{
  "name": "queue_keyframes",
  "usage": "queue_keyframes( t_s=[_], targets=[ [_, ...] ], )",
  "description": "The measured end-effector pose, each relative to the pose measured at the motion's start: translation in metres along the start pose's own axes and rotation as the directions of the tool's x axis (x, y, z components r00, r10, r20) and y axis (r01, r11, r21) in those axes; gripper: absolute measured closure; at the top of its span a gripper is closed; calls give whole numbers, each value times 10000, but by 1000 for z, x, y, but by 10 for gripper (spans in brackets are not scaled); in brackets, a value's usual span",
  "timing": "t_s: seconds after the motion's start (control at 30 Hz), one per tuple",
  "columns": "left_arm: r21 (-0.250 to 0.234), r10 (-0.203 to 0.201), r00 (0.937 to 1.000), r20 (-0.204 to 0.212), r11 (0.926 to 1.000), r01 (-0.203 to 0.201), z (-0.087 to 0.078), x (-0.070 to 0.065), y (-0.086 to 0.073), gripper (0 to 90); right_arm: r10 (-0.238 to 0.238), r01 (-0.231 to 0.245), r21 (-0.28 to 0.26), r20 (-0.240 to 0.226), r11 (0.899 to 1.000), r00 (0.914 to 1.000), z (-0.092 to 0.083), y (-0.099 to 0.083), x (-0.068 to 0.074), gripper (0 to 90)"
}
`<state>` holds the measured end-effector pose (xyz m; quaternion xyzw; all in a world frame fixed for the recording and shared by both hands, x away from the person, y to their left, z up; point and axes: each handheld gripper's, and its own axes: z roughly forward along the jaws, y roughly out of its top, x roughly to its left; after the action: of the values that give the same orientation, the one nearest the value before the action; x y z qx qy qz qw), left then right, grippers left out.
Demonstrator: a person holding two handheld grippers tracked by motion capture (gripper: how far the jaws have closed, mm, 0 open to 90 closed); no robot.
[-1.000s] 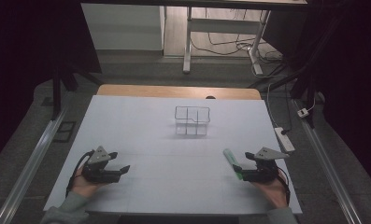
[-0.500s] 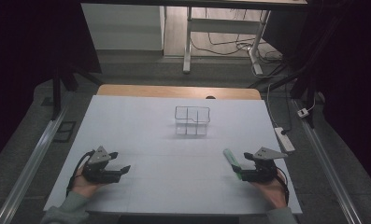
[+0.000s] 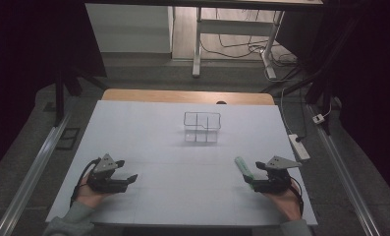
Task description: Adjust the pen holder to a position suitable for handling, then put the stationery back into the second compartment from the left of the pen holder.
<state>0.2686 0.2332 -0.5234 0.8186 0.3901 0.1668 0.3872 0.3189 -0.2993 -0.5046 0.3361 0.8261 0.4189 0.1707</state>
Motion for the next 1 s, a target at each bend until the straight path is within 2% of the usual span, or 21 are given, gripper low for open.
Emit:
queue_keyframes(
  t_s=[0.3,0.63,1.0],
  targets=[
    [164,53,10000,25,9999,-54,2,-1,0,249,98,-99,258,60,9996,9999,0,8,5,251],
    [64,94,10000,-19,9999,-94,0,-2,1,249,256,-257,432,23,9987,9997,-1,14,7,252],
    [95,171,9998,37,9998,-171,0,-3,1,249,291,-312,1147,197,9929,9994,-4,33,12,255]
  ],
)
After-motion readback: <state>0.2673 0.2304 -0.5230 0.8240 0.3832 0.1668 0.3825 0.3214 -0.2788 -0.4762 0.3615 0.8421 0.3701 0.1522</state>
